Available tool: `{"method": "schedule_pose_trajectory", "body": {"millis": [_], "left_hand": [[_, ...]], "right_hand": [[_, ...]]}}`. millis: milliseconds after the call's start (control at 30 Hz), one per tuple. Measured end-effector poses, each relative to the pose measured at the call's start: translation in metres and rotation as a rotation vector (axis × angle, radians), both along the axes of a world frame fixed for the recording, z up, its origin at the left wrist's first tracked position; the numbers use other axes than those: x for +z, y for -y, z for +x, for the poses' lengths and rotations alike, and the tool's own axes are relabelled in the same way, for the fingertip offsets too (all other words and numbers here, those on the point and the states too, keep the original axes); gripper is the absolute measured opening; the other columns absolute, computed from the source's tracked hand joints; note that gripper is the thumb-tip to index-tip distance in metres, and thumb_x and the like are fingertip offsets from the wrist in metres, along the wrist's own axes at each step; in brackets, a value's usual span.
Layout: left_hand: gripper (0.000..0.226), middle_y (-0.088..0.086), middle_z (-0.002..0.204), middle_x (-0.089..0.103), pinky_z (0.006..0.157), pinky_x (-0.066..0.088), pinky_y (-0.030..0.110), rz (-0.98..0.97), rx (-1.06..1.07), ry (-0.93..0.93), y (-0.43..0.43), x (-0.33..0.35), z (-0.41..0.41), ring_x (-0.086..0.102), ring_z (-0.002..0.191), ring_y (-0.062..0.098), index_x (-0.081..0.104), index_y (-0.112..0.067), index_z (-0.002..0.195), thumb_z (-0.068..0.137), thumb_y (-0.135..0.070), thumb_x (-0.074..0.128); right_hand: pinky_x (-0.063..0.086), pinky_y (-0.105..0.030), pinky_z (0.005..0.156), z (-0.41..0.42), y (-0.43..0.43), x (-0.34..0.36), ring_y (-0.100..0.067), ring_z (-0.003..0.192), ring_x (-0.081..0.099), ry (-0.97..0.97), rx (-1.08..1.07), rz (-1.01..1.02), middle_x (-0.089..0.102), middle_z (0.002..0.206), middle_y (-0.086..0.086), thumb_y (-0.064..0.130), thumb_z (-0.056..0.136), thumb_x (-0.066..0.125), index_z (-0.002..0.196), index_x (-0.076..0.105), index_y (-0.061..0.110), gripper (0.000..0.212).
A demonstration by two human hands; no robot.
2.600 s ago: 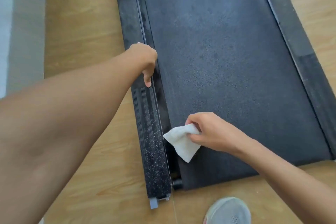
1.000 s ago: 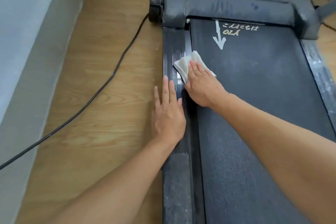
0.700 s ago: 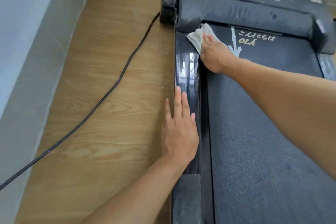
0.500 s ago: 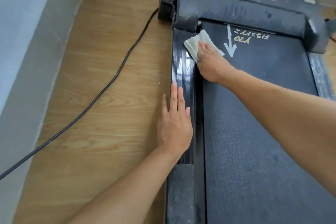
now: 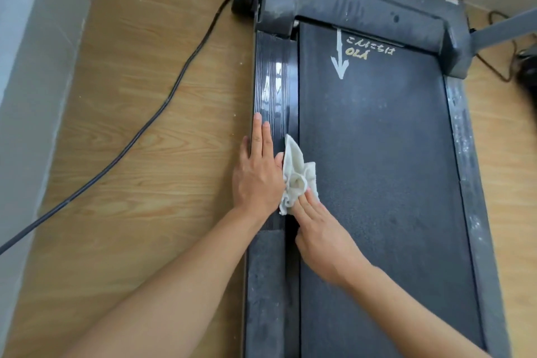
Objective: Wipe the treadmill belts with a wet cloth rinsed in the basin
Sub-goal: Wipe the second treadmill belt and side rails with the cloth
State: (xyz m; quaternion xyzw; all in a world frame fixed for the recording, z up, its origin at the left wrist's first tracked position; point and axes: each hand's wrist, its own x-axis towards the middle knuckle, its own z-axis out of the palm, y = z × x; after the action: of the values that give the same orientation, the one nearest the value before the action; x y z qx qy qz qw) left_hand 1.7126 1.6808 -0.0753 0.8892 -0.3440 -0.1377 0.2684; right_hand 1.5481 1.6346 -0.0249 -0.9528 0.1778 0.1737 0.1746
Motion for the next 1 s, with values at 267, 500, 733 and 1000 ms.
{"method": "schedule_pose_trajectory", "body": {"millis": [267,500,733,1000], "left_hand": [[0.062,-0.001,0.176,-0.005,0.106,0.051,0.046,-0.072,-0.004,0.036,-0.001,-0.007,-0.001,0.042,0.143,0.037,0.015,-0.010,0.167,0.110,-0.031,0.033],[0.062,0.000,0.176,-0.006,0.099,0.054,0.046,-0.044,0.006,0.060,0.000,-0.004,-0.003,0.044,0.139,0.035,0.015,-0.009,0.166,0.110,-0.030,0.032],[0.058,0.008,0.176,-0.001,0.123,0.032,0.043,-0.114,-0.056,-0.019,-0.003,-0.007,0.002,0.032,0.150,0.037,0.017,-0.001,0.164,0.112,-0.021,0.032],[0.055,0.006,0.176,0.006,0.131,0.012,0.040,-0.211,-0.217,-0.104,-0.076,-0.009,-0.018,0.003,0.162,0.028,0.020,-0.004,0.165,0.111,-0.012,0.029]], "right_hand": [[0.040,-0.044,0.108,0.158,0.130,0.013,-0.048,0.137,0.049,-0.037,-0.146,-0.162,0.029,0.164,-0.025,-0.010,0.088,0.042,0.153,0.037,-0.004,0.065],[0.041,-0.039,0.095,0.202,0.150,0.037,-0.043,0.134,0.051,-0.084,-0.233,-0.230,0.051,0.150,-0.025,-0.006,0.097,0.036,0.146,0.047,-0.002,0.050],[0.039,-0.037,0.078,0.091,0.058,0.043,-0.038,0.109,0.059,-0.142,-0.143,-0.170,0.049,0.148,-0.013,-0.007,0.092,0.041,0.150,0.048,0.008,0.061],[0.057,-0.047,0.072,-0.028,-0.035,0.011,-0.034,0.104,0.062,-0.057,-0.136,-0.003,0.044,0.149,0.000,-0.011,0.079,0.041,0.145,0.051,0.017,0.072]]}}
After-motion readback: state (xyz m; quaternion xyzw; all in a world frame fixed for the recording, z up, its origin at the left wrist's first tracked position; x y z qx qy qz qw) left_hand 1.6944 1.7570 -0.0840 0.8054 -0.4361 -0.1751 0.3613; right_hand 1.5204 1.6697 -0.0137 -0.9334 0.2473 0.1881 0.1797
